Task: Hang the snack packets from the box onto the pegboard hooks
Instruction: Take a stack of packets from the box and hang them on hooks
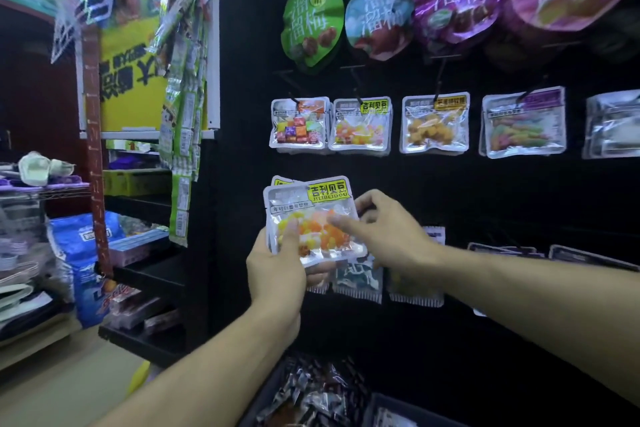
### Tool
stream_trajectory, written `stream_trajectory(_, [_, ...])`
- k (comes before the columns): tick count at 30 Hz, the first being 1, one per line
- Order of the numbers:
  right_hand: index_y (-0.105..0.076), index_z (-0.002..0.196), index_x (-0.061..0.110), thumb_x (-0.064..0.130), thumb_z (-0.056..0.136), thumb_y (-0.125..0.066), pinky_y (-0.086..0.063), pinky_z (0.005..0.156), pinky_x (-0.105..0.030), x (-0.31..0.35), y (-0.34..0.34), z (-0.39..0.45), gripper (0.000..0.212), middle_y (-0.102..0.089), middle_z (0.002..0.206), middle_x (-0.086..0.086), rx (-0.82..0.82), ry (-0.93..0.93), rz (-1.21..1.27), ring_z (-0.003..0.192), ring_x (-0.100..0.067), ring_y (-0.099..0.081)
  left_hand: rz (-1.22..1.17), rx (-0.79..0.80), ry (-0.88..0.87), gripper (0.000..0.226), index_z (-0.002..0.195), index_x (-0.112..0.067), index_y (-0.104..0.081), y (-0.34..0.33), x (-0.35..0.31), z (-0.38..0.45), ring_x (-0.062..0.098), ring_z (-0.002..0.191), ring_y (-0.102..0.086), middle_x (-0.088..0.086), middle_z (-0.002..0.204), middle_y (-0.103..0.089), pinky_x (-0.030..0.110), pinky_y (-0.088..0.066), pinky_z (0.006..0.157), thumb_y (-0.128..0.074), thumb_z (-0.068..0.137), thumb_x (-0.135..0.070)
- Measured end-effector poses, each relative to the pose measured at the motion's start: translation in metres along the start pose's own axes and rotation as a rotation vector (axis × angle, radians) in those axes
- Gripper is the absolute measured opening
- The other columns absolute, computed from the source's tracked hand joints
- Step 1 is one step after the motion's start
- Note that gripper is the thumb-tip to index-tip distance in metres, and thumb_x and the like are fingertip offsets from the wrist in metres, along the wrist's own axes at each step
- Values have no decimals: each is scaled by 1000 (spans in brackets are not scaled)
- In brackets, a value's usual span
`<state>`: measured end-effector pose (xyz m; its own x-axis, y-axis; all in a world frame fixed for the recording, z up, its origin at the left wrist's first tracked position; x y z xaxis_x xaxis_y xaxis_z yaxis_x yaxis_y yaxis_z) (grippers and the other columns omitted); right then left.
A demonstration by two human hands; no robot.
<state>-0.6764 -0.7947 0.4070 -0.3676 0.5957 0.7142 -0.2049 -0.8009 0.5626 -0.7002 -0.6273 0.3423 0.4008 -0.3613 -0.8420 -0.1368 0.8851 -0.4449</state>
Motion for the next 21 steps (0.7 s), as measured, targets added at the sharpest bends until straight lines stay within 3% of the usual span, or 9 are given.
stream_trajectory(3, [-54,106,25,48,85,-82,-61,69,-40,-2,-1,-10,42,-74,99,-3,-41,5,107,85,-19,-74,13,-11,4,15,115,-20,-71,-2,2,0,32,67,-79,8,88,-83,48,-68,68,-67,105,-30])
stream_trajectory(6, [-53,106,24,34,84,-87,-65,65,-43,1,8,-9,41,-74,100,-3,-72,22,146,85,-22,-76,52,12,8,21,116,-23,-73,-4,5,-2,31,81,-82,7,101,-82,58,-67,75,-76,98,-31])
stream_trajectory(8, [-52,108,23,28,85,-87,-63,58,-35,7,13,-6,41,-73,102,-4,-51,40,137,85,-21,-76,79,23,11,25,119,-25,-73,-4,6,-3,24,81,-82,2,104,-82,53,-68,76,-78,96,-35])
stream_trajectory(12, [-50,120,22,20,92,-79,-64,62,-34,19,36,18,40,-69,115,-4,-126,65,168,91,-20,-74,120,33,52,22,126,-29,-65,-3,11,-1,26,72,-82,1,113,-78,33,-57,62,-63,106,-37])
stream_trajectory(15, [-45,141,27,15,98,-72,-65,63,-35,31,61,46,53,-62,133,-4,-292,104,189,92,-13,-71,77,13,103,16,119,-28,-68,-3,19,1,26,72,-82,1,101,-77,33,-54,64,-55,110,-35])
stream_trajectory(19, [-40,152,40,9,101,-66,-64,79,-50,52,78,82,66,-65,120,15,-453,171,222,87,-9,-67,46,35,102,15,116,-28,-69,-11,24,5,27,71,-82,-3,80,-82,42,-62,74,-56,110,-32])
stream_trajectory(21, [-36,156,45,11,101,-67,-62,87,-50,60,80,98,72,-63,139,8,-497,197,170,97,-16,-68,30,51,86,16,117,-26,-69,-16,23,7,29,70,-82,-2,79,-82,49,-65,80,-56,110,-32])
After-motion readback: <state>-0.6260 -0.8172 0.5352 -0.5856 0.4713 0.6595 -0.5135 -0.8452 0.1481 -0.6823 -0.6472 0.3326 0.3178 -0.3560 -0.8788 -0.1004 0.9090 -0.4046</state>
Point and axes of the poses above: each hand's wrist, its own z-axis towards the middle knuckle, its own y-axis out of the back of the hand, x = y × z, the point moved 7 cm from there along z, towards the middle knuckle
